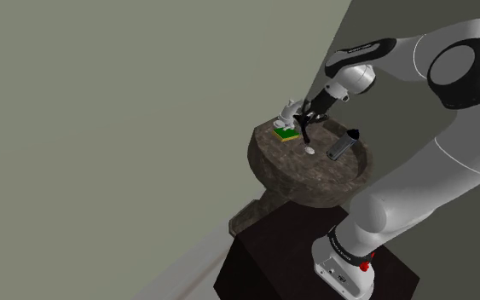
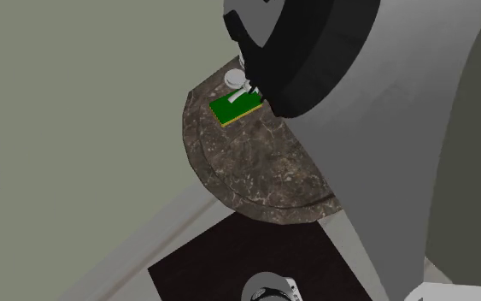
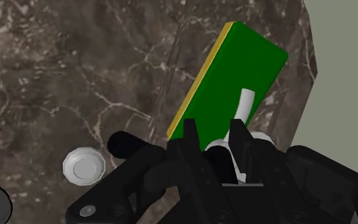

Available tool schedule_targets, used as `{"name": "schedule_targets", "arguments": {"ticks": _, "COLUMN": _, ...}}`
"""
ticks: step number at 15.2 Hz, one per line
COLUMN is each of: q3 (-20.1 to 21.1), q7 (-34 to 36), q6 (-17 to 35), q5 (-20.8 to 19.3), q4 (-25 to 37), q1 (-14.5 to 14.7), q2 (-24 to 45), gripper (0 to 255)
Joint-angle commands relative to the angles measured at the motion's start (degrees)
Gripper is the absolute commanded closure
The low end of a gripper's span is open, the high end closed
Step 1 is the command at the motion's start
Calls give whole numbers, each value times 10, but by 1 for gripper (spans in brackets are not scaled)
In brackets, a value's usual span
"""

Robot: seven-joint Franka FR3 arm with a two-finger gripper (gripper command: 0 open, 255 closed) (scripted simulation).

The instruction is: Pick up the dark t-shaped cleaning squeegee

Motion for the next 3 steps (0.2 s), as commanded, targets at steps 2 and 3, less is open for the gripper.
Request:
{"name": "schedule_targets", "arguments": {"ticks": 2, "q3": 0, "q7": 8, "q6": -15, "q5": -7, "q4": 7, "q1": -1, "q2": -10, "gripper": 255}}
{"name": "schedule_targets", "arguments": {"ticks": 3, "q3": 0, "q7": 8, "q6": -15, "q5": -8, "q4": 7, "q1": -1, "q2": -10, "gripper": 255}}
